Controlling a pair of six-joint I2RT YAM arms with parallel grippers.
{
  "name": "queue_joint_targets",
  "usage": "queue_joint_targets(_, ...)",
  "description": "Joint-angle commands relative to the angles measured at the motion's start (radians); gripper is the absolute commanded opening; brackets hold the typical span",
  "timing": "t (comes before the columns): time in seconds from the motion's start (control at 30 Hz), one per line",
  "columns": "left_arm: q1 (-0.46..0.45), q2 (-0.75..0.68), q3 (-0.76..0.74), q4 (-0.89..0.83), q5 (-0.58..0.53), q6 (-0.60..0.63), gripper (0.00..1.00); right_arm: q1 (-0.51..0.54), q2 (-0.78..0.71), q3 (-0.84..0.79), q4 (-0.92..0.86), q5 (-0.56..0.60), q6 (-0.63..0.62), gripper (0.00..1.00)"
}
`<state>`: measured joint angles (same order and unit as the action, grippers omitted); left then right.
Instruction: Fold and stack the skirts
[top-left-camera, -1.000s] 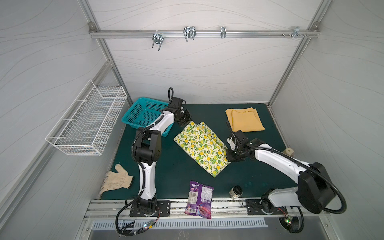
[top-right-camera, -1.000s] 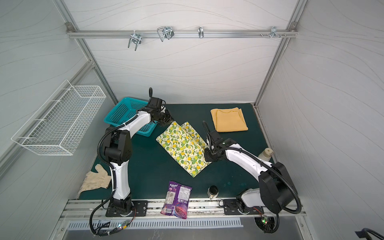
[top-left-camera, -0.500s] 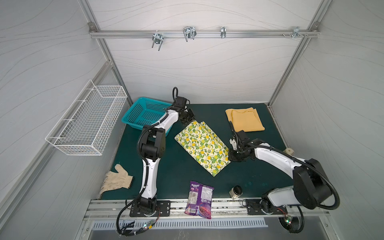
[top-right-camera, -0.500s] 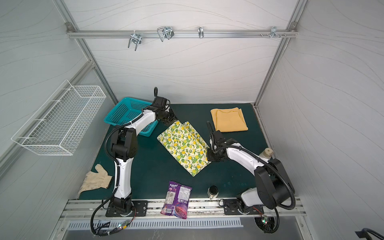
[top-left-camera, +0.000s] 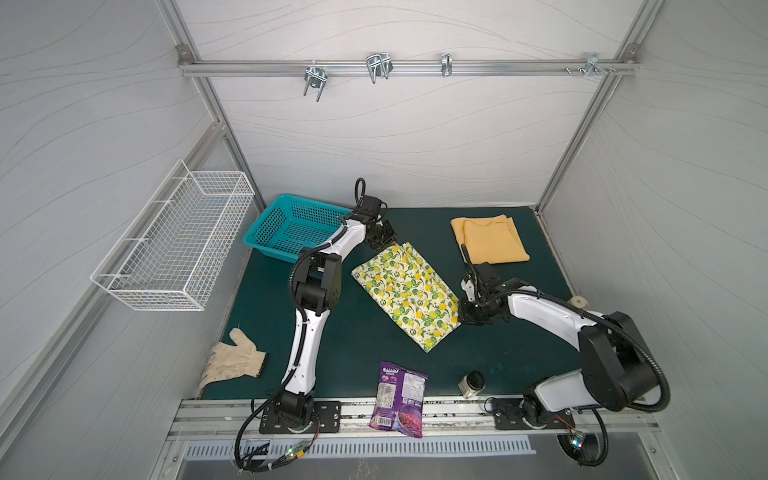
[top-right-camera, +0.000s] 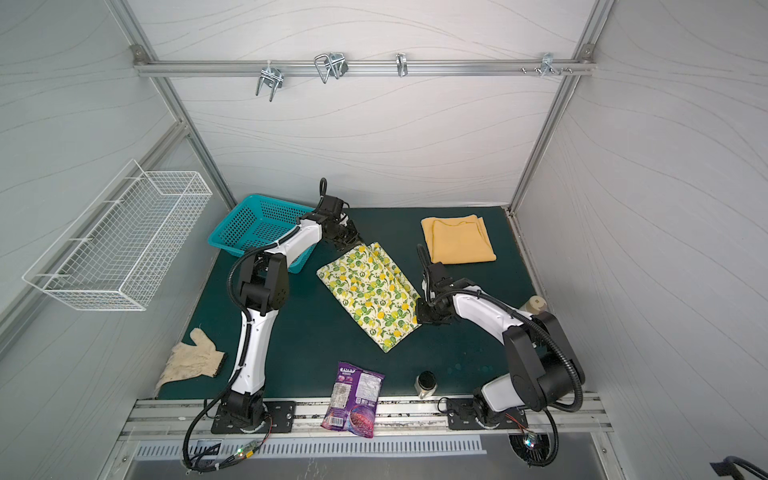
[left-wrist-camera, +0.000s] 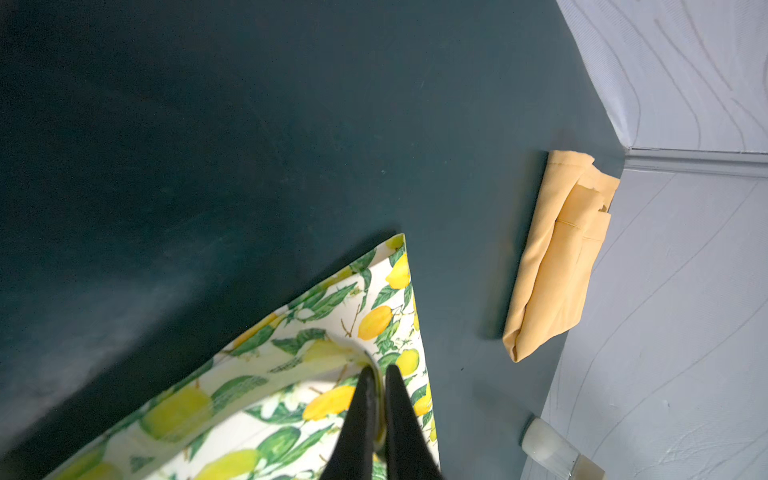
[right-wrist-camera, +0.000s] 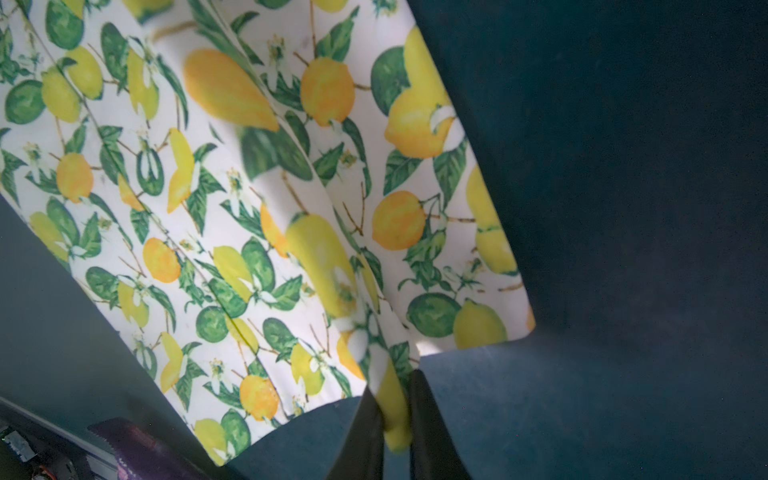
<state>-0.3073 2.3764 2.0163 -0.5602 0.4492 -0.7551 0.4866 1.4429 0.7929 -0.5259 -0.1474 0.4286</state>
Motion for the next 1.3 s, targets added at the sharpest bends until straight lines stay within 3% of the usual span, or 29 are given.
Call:
queue_joint_targets(0.0,-0.012,0.025,0.058,-0.013,0.010,0.010,0.12,-0.015,0.004,-0.005,0.004,-0.006,-0.007,0.14)
queue_joint_targets(0.1,-0.012,0.027,0.059,-0.013,0.014,0.011,0.22,-0.021,0.007,-0.001,0.005,-0.006,-0.010,0.14)
queue_joint_targets(0.27,-0.012,-0.001,0.037,-0.002,0.008,0.013,0.28,-0.036,0.010,0.003,0.003,-0.004,-0.013,0.14)
queue_joint_targets(0.9,-0.013,-0.061,-0.006,-0.009,0.011,0.022,0.30,-0.105,0.000,-0.083,0.063,-0.022,-0.002,0.15)
queue_joint_targets(1.03,-0.013,-0.082,-0.046,0.003,0.002,0.030,0.30,-0.117,-0.039,-0.101,0.078,-0.001,0.011,0.22)
queue_joint_targets(1.13,-0.013,-0.119,-0.077,0.009,-0.009,0.035,0.30,-0.125,-0.063,-0.083,0.064,0.006,0.010,0.43)
queue_joint_targets(1.27,-0.013,-0.205,-0.131,0.011,-0.032,0.049,0.34,-0.129,-0.111,-0.038,0.033,0.008,0.003,0.60)
